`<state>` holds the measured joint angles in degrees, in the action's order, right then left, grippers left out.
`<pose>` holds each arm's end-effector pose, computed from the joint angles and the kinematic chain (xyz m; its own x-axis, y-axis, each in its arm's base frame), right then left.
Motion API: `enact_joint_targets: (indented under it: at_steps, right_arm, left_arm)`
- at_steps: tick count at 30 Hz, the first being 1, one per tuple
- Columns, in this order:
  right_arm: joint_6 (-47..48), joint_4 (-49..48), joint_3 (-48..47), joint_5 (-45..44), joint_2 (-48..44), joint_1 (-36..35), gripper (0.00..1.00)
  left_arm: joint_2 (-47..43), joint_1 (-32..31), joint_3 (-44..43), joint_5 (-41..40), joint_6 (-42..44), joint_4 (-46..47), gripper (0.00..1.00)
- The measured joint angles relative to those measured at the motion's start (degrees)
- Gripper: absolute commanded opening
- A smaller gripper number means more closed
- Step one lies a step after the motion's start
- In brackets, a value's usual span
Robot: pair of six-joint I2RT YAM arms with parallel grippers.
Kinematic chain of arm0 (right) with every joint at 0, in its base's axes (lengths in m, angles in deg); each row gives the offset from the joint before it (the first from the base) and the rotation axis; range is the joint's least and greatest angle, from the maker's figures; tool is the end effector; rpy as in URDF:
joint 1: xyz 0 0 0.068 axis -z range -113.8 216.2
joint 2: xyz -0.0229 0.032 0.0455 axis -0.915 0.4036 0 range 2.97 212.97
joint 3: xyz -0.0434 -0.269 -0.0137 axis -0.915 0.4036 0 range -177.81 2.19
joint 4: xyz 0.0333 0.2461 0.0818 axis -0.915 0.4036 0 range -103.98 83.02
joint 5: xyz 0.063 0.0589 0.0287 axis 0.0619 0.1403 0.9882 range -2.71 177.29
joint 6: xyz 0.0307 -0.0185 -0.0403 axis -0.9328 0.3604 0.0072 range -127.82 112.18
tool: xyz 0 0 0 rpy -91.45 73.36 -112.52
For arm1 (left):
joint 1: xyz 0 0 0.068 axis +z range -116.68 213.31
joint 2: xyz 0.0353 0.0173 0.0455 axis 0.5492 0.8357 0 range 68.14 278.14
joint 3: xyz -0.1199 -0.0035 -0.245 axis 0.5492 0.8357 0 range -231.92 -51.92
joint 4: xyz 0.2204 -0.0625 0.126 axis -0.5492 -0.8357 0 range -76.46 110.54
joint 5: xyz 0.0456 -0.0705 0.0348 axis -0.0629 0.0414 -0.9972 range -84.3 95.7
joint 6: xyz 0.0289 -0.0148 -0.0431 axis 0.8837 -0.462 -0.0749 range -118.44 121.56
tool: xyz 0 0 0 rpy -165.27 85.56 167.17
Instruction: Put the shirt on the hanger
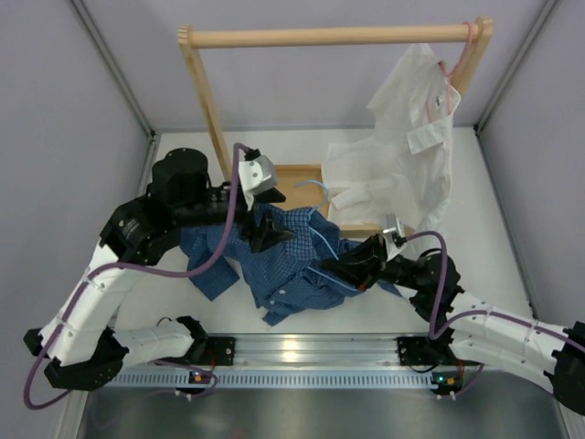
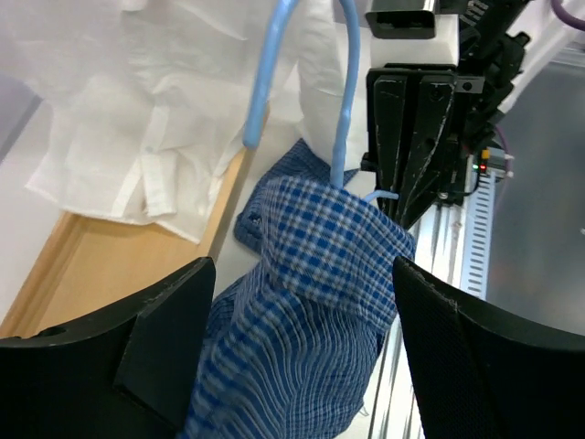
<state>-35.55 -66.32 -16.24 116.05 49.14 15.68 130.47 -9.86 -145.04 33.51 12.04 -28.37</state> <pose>0.0997 0.1480 0.2868 -0.2099 0.3866 -0.8980 -0.9683 0.0451 0.2458 0.1180 -0.1335 0.4913 -0.0541 0.2713 -0.9610 0.9543 0.2972 0.0302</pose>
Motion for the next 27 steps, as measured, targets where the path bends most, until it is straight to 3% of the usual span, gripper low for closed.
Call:
enact_joint_targets:
  at_steps: [7,13,22,26,27]
  right_arm:
    - [1.7,4.0,0.5,4.2,-3.9,0.0,0.0]
    - [3.2,9.2,0.4,7.0,-6.0,0.0,0.0]
    - [3.7,11.6,0.3,11.0,-7.6,0.0,0.0]
    - [3.7,12.6,-0.7,12.3,-8.1,0.0,0.0]
    - [3.8,12.9,-1.1,12.6,-8.1,0.0,0.0]
  left_arm:
    - [4.2,0.0,0.0,12.1,1.8,0.0,0.84]
    - [3.2,0.0,1.6,19.4,3.4,0.0,0.65]
    - [2.3,0.0,3.5,24.8,4.5,0.2,0.65]
    - [2.3,0.0,5.3,25.2,4.5,0.2,0.55]
    - [2.3,0.0,5.6,25.3,4.5,0.2,0.47]
